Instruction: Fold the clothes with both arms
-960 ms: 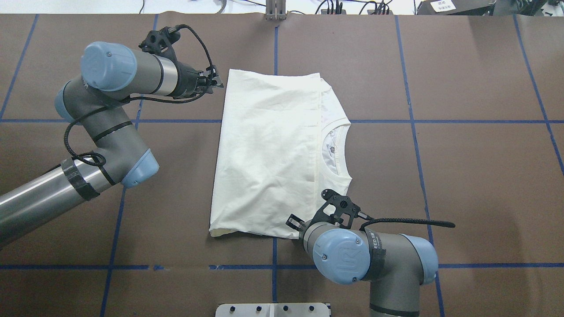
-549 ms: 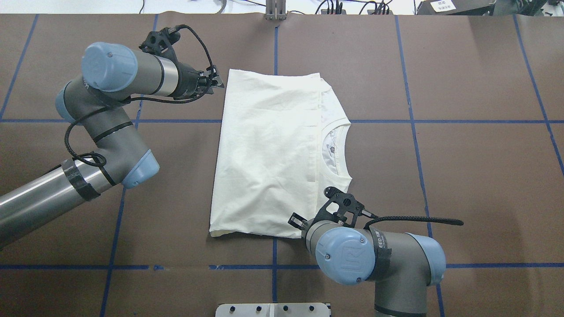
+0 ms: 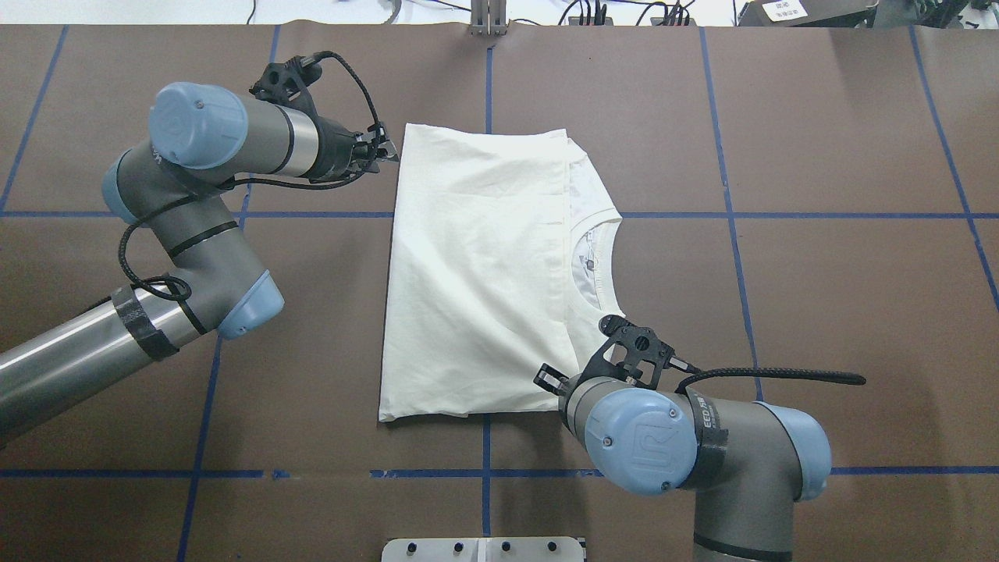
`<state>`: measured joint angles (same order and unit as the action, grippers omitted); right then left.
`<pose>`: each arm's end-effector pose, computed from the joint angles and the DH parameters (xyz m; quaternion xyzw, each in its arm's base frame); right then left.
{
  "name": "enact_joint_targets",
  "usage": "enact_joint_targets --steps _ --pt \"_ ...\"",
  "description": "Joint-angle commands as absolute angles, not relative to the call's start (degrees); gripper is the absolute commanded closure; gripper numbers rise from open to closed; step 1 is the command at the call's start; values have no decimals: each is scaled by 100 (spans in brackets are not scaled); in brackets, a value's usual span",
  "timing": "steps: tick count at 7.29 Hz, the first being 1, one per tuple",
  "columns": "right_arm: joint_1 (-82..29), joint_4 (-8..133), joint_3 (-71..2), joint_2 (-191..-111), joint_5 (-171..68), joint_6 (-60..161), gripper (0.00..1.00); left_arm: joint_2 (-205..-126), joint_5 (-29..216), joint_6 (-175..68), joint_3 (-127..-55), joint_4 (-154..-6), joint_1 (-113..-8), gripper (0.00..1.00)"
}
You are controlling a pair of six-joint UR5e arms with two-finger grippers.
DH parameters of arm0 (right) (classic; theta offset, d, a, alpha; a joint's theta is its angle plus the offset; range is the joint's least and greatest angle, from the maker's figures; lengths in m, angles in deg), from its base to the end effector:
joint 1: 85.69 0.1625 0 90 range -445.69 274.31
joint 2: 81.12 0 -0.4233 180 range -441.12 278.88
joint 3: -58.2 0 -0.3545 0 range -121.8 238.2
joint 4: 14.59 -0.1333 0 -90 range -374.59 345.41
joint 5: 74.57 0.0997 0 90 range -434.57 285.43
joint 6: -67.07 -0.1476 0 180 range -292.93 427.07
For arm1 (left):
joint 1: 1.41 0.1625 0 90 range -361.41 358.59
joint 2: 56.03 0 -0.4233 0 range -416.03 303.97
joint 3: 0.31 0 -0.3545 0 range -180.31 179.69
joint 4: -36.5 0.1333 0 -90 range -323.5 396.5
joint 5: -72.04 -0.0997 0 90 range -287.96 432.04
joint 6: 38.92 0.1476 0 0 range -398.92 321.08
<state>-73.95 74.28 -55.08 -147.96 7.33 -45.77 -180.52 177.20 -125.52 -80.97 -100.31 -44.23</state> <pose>-0.5423 -0.2701 0.3198 0.0254 -0.4067 0.2985 0.8631 0.4688 -0.5636 0.3101 0.1304 0.5775 -0.1976 0.7813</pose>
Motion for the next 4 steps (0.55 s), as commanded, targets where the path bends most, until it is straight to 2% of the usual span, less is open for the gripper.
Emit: enact_joint_targets --steps 1,2,4 --pt "-7644 7436 -5509 -15037 507 -4561 82 -18039 17724 -12549 -8090 -10034 -4404 58" --pt "-7681 7436 -5500 -15029 436 -4561 58 -18039 17716 -12549 -8090 -10034 -4412 58" --pt "-7664 7427 -5517 -15047 444 -4552 52 -18039 17716 -12549 -8090 -10034 -4395 58"
